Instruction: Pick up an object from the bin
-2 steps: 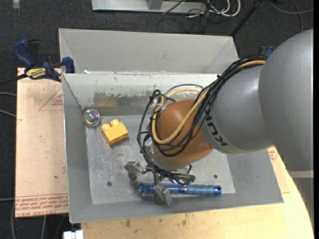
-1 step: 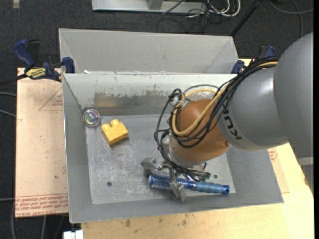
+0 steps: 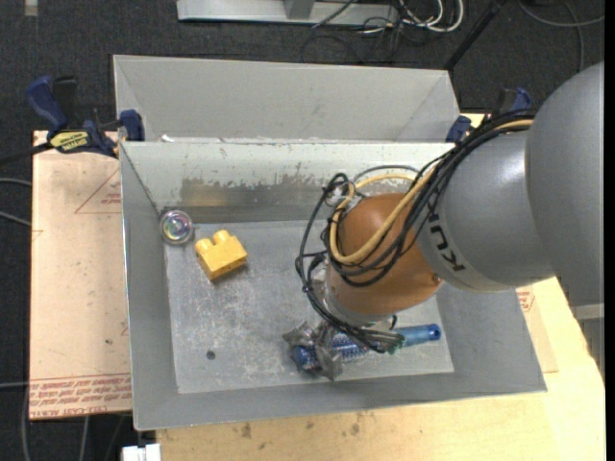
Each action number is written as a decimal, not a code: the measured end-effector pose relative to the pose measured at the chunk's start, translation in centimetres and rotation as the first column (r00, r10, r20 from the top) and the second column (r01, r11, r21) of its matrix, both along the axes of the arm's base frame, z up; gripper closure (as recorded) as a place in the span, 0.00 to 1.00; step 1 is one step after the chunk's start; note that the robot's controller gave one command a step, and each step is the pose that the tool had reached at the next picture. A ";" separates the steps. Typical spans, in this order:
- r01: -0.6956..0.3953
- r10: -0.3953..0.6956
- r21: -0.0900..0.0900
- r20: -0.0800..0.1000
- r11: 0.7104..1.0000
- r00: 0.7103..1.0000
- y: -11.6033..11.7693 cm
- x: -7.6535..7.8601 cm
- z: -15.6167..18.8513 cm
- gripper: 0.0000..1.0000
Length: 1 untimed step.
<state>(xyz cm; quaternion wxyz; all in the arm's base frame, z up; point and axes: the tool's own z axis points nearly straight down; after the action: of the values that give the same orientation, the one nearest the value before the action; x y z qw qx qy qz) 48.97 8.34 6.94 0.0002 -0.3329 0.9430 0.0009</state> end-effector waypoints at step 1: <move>-0.019 0.019 0.001 0.011 1.000 1.000 -0.5 3.2 12.6 1.00</move>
Offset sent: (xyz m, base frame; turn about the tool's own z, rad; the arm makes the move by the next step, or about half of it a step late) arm 0.0294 -0.0055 0.1218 -0.0229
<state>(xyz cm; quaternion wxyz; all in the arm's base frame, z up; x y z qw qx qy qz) 52.17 7.84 19.50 0.0054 -0.3417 0.9398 -0.0005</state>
